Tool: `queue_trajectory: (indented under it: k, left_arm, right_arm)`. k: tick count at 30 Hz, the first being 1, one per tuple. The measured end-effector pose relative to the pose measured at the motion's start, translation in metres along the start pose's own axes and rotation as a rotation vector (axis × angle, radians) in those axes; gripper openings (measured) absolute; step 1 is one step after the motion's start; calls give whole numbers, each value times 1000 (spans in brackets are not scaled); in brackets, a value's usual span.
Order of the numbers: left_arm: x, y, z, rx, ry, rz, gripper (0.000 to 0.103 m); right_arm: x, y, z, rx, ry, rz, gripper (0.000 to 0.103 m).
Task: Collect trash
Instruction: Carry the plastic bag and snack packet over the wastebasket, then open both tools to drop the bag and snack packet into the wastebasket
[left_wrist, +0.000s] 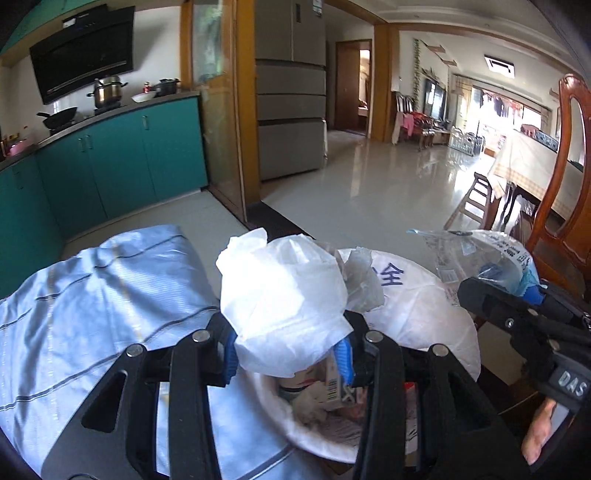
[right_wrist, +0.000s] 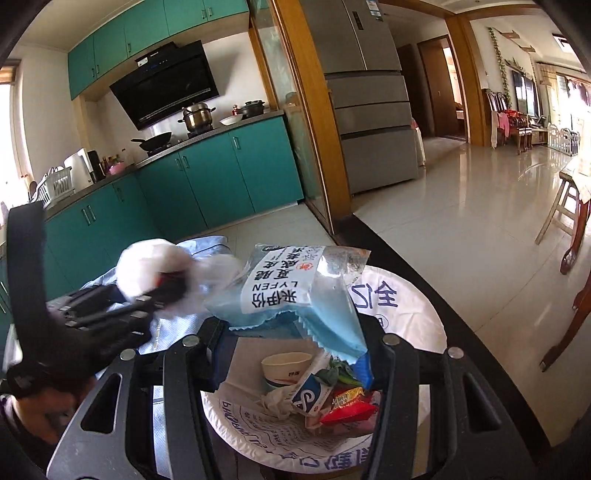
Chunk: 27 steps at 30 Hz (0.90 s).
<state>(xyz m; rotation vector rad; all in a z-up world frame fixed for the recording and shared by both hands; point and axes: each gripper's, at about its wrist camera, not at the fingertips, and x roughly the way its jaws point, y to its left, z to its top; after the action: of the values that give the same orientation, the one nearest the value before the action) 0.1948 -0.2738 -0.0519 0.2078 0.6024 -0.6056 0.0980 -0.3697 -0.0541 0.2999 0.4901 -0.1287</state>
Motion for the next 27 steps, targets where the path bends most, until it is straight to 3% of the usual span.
queue_trajectory:
  k: [12, 22, 27]
  left_arm:
    - [67, -26, -15, 22, 125, -14, 45]
    - [66, -29, -16, 17, 115, -17, 67]
    - [63, -28, -15, 10, 110, -21, 72]
  right_arm:
    - [6, -15, 2, 22, 30, -71, 52]
    - [6, -16, 1, 21, 31, -72, 52]
    - [6, -18, 1, 23, 31, -73, 52]
